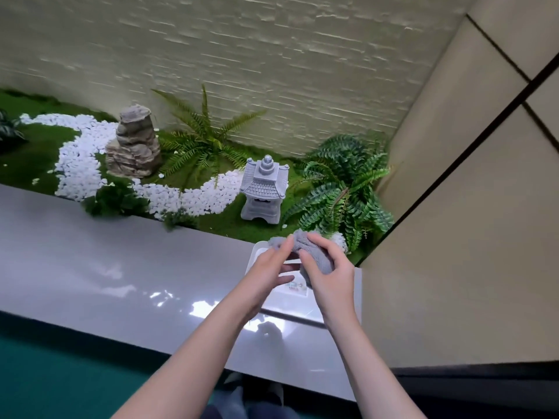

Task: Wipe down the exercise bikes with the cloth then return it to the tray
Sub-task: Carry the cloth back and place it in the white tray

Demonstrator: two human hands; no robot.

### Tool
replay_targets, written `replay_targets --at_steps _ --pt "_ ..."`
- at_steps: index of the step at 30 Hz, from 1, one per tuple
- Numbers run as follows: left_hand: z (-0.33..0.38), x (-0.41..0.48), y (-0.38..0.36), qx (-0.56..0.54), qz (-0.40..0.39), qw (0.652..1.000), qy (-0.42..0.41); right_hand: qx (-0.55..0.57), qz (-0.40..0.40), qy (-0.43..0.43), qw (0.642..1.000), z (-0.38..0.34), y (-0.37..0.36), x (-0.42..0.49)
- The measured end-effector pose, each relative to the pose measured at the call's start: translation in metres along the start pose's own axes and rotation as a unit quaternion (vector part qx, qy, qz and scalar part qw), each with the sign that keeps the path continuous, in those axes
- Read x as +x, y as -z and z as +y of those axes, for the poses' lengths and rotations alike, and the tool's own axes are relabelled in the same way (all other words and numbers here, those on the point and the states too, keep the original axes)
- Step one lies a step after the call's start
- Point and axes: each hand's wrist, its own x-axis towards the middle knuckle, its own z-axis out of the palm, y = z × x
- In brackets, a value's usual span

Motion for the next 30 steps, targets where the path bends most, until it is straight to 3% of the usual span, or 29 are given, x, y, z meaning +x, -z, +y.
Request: replay_targets --at_steps 5,10,14,19,24,30 --pt "0.012 0.021 -0.003 -0.117 0.023 0.993 0.014 0.043 0.008 -0.007 0.999 -0.001 -0.016 0.016" --pt "0.024 0.040 0.006 -0.112 0.031 0.993 0.008 0.087 0.050 -0.006 0.995 -0.004 -0.017 0.036" --pt "0.033 0.049 0.009 -0.095 0.020 0.995 -0.005 0.170 0.074 -0.084 0.979 -0.006 -0.014 0.047" --pt "0.044 0.053 0.009 -0.106 0.007 0.994 -0.020 0.078 0.088 -0.096 0.988 -0.007 -0.015 0.051" --pt "0.045 0.059 0.011 -0.152 0.017 0.988 -0.018 0.006 0.155 -0.034 0.987 -0.013 -0.012 0.060" --pt "0.048 0.066 0.027 -0.157 0.066 0.985 -0.039 -0.088 0.174 0.042 0.980 -0.032 0.006 0.072"
